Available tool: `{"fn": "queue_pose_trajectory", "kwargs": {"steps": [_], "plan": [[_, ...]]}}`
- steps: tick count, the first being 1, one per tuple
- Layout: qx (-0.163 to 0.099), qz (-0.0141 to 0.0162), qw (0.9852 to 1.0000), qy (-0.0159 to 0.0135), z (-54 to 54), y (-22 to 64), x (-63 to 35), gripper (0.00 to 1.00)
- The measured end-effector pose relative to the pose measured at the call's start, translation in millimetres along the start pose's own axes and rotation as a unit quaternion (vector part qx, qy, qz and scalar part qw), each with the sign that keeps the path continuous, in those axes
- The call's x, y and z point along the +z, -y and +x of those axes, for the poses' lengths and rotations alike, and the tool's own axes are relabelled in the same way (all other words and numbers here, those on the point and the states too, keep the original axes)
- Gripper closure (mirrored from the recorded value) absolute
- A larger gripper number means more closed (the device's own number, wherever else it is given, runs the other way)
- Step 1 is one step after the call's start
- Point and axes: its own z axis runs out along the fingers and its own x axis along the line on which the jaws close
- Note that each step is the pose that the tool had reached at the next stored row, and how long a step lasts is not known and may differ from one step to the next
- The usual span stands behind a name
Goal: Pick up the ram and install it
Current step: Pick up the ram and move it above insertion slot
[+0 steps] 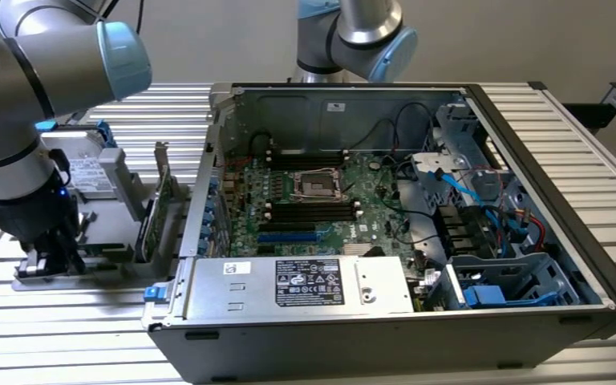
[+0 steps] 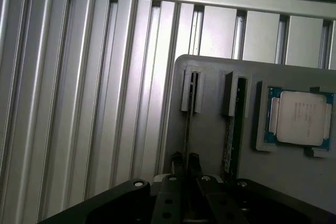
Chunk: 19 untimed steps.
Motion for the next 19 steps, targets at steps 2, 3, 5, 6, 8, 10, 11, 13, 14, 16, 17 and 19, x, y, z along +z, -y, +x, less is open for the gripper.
{"fn": "queue_pose_trajectory", "kwargs": {"steps": [2, 3, 5, 6, 8, 10, 11, 13, 14, 16, 17, 19], "plan": [[0.001, 0.0000, 1.0000, 0.0001, 0.0, 0.0, -1.2, 0.85], [0.001, 0.0000, 1.0000, 0.0001, 0.0, -0.1, -1.8, 0.85], [0.002, -0.0001, 1.0000, 0.0002, 0.0, -0.1, -3.0, 0.85], [0.002, -0.0002, 1.0000, 0.0002, 0.0, -0.1, -3.7, 0.85], [0.003, -0.0003, 1.0000, 0.0002, 0.0, -0.3, -5.3, 0.85], [0.003, -0.0005, 1.0000, 0.0003, -0.1, -0.3, -7.2, 0.85], [0.003, -0.0006, 1.0000, 0.0003, -0.2, -0.4, -8.0, 0.85], [0.003, -0.0008, 1.0000, 0.0004, -0.2, -0.5, -9.8, 0.85], [0.003, -0.0010, 1.0000, 0.0004, -0.4, -0.7, -10.8, 0.85], [0.004, -0.0013, 1.0000, 0.0005, -0.5, -0.9, -13.0, 0.85], [0.004, -0.0014, 1.0000, 0.0005, -0.5, -1.0, -14.3, 0.85], [0.004, -0.0016, 1.0000, 0.0006, -0.4, -1.4, -17.7, 0.85]]}}
